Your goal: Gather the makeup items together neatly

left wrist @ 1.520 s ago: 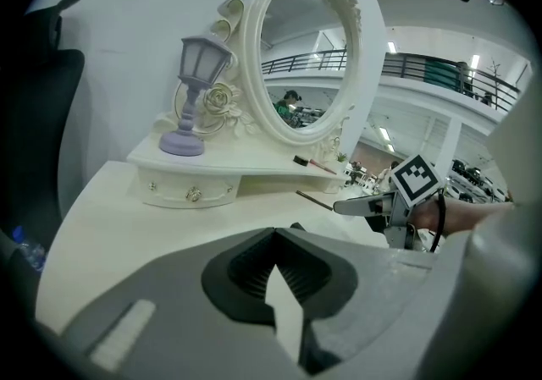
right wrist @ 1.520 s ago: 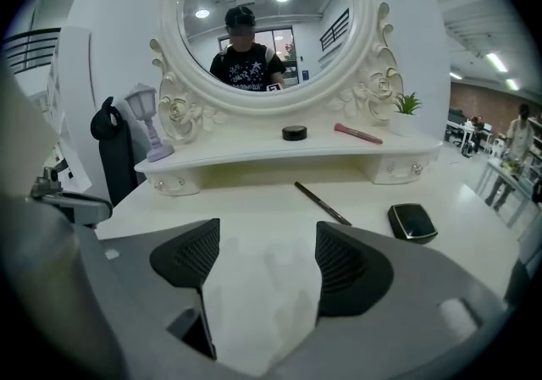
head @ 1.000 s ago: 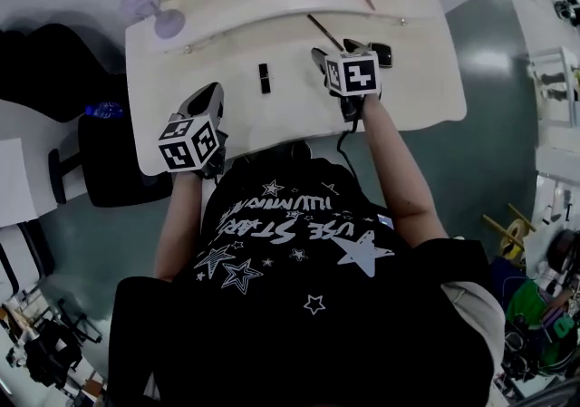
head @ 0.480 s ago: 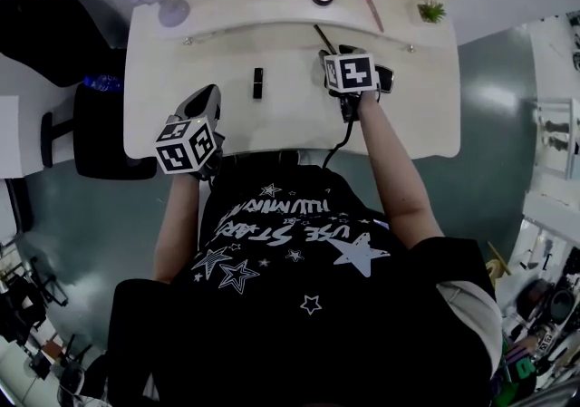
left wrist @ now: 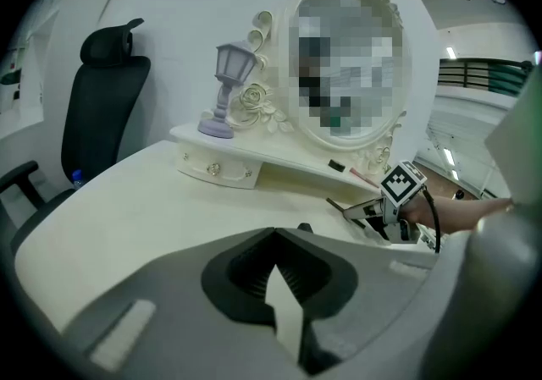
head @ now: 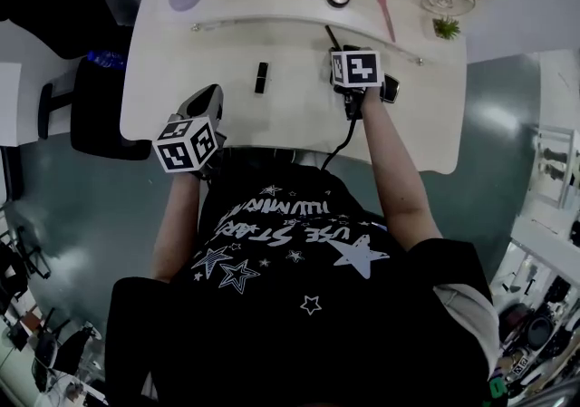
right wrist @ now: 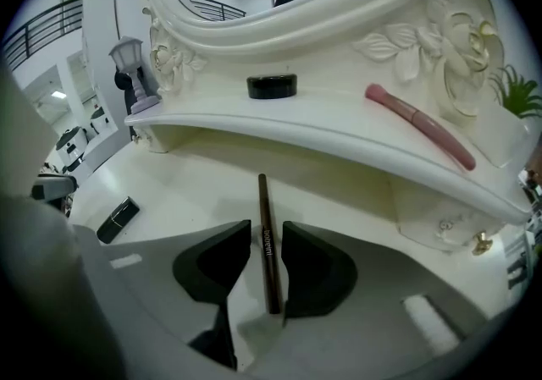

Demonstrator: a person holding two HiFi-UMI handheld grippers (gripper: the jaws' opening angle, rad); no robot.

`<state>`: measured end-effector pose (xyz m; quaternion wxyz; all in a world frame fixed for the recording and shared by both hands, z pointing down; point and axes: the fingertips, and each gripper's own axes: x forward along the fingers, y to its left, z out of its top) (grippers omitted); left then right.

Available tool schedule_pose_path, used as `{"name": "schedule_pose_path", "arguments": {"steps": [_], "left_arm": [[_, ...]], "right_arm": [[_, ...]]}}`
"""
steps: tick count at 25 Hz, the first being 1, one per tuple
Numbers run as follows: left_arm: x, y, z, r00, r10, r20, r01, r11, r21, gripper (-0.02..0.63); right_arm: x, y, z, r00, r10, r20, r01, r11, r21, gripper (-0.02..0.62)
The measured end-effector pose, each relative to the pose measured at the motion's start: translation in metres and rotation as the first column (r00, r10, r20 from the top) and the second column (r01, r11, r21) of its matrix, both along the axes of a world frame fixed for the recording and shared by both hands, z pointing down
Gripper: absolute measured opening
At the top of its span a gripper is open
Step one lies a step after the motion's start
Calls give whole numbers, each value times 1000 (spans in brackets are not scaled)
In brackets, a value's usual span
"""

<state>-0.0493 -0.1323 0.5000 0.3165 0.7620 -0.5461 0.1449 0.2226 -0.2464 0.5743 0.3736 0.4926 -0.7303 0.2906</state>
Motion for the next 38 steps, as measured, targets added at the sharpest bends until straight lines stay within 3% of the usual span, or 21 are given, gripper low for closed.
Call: {"name": "schedule_pose_path", "arguments": {"steps": [7,15,27,38], "left_arm": [[-2,6,-1,1000,-9,1,9,1000,-2,0],[-9,3,-3,1000,11,-5,-11,1000,10,0],[-26,-12,-11,984,174,-29,-173,985,18,0],[-45,-10,-15,953,302,-40,-301,953,24,0]], "right_arm": [[6,-3,-1,999,32,-10,-32,999,11,71],[6,1,-4,996,92,-5,-92,995,28,67],[-16,36,-33,951,291,107,-298,953,48,67],[-60,71,-48,909,383,164,-397,916,64,67]]}}
